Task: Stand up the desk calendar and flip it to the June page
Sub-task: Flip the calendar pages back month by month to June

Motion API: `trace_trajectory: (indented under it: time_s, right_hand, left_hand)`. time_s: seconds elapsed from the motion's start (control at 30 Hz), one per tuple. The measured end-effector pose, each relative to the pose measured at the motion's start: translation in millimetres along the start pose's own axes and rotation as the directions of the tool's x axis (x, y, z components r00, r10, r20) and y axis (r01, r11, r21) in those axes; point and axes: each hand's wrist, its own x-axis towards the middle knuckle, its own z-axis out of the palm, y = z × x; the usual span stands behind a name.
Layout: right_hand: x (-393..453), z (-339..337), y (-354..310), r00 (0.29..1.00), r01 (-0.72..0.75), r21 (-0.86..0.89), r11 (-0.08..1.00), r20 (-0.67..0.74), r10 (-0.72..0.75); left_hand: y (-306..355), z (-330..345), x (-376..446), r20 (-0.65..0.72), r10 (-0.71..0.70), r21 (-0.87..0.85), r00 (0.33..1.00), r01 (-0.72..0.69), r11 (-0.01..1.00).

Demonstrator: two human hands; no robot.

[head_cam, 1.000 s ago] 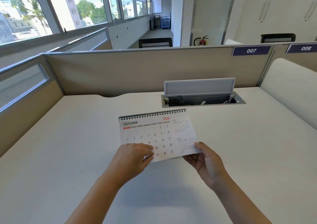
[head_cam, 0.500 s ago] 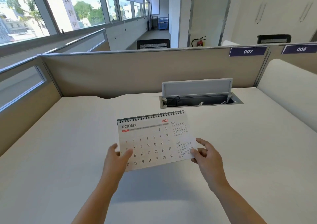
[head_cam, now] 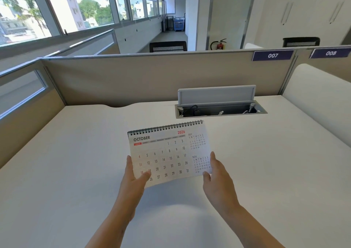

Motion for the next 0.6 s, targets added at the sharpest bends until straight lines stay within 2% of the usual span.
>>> trace_trajectory:
  time_s: [0.27, 0.47, 0.6]
  right_hand:
    - [-2, -3, -1, 0.999, -0.048, 0.115, 0.992, 0.018, 0.047]
    - [1, -8, -4, 0.994, -0.101, 0.313, 0.944, -0.009, 0.109]
    - [7, -15, -6, 0.991, -0.110, 0.444, 0.889, -0.017, 0.131]
  left_hand:
    - [0, 4, -4, -0.005, -0.001, 0.002, 1.000, 0.001, 1.000]
    - [-2, 3, -4, -0.024, 0.017, -0.023, 1.000, -0.018, 1.000]
    - [-2, 0, -4, -0.041, -0.002, -0.107, 0.999, -0.003, 0.994]
